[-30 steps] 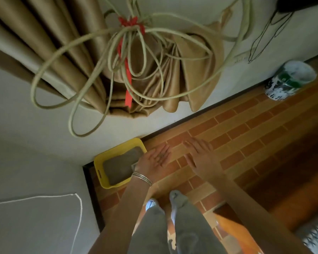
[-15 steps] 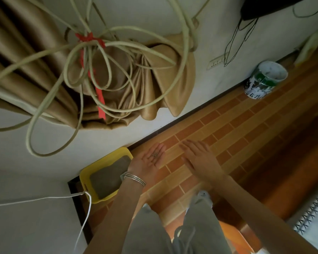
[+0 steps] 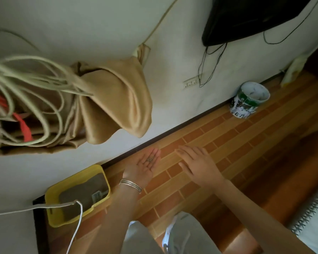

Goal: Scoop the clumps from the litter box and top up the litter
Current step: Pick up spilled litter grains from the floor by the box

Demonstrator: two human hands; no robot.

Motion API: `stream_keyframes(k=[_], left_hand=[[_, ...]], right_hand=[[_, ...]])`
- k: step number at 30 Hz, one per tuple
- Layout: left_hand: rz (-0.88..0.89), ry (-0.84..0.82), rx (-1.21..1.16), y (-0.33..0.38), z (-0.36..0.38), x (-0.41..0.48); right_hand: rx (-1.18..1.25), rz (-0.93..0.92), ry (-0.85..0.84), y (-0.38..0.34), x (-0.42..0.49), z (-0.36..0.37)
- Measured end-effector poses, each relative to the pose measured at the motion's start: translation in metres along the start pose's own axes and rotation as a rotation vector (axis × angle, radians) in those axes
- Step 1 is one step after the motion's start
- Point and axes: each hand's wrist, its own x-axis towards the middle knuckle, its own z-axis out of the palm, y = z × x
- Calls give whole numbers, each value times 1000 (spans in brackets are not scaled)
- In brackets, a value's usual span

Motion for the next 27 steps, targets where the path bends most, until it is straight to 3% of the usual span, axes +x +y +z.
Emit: stream_keyframes(k=[3,5,18,27], left_hand=[[120,66,139,-32,16,33],[206,24,236,-56,30,49],[72,-33,513,-157,112,153],[-41,-40,544,-191,193,247]], right_hand=[[-12,29,1,49,-9,-15],[-15,50,10,78,-15,-24],[13,234,77,210,-49,-32],[-43,343,48,323,-20,-44]])
